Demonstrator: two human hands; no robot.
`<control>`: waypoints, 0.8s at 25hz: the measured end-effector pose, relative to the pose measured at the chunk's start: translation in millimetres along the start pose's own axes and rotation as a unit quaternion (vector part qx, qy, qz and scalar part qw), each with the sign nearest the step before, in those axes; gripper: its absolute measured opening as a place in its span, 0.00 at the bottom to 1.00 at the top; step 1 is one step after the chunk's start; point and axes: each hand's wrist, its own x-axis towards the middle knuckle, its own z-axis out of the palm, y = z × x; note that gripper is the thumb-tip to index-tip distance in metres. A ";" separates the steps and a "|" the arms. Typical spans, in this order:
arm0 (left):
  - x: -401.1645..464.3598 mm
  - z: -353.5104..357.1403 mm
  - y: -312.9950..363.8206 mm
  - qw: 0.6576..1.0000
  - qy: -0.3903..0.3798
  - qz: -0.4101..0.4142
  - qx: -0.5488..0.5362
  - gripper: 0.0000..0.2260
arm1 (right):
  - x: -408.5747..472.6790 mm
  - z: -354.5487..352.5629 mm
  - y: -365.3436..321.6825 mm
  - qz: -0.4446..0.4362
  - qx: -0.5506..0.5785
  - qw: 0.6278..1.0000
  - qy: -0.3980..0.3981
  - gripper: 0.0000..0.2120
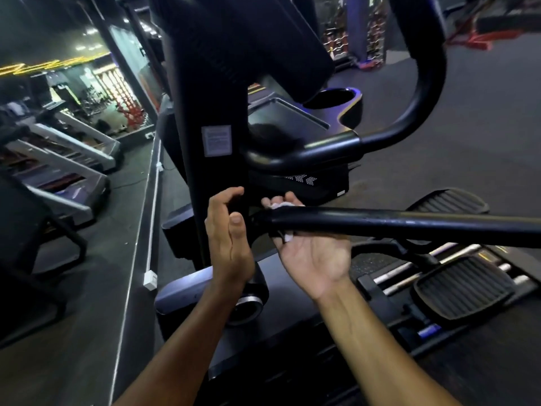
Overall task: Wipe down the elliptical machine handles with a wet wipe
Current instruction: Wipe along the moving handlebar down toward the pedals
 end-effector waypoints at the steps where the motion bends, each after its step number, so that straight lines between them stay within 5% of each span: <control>1: -3.1 -1.9 -15.1 0.999 -0.020 -0.016 -0.019 0.30 | -3.5 -0.6 -4.0 -0.019 0.024 0.999 0.013 0.30; 10: 0.4 16.6 -0.9 0.988 -0.092 0.124 0.023 0.13 | -16.1 17.1 1.8 -0.051 0.004 0.998 0.024 0.24; 15: 4.0 23.8 4.3 0.991 -0.115 0.075 -0.003 0.10 | -26.5 4.2 -14.3 -0.088 0.075 0.993 0.033 0.32; 20: 19.5 28.4 11.6 0.990 -0.120 0.072 0.003 0.13 | -31.8 7.8 -21.8 -0.110 0.070 0.990 0.045 0.29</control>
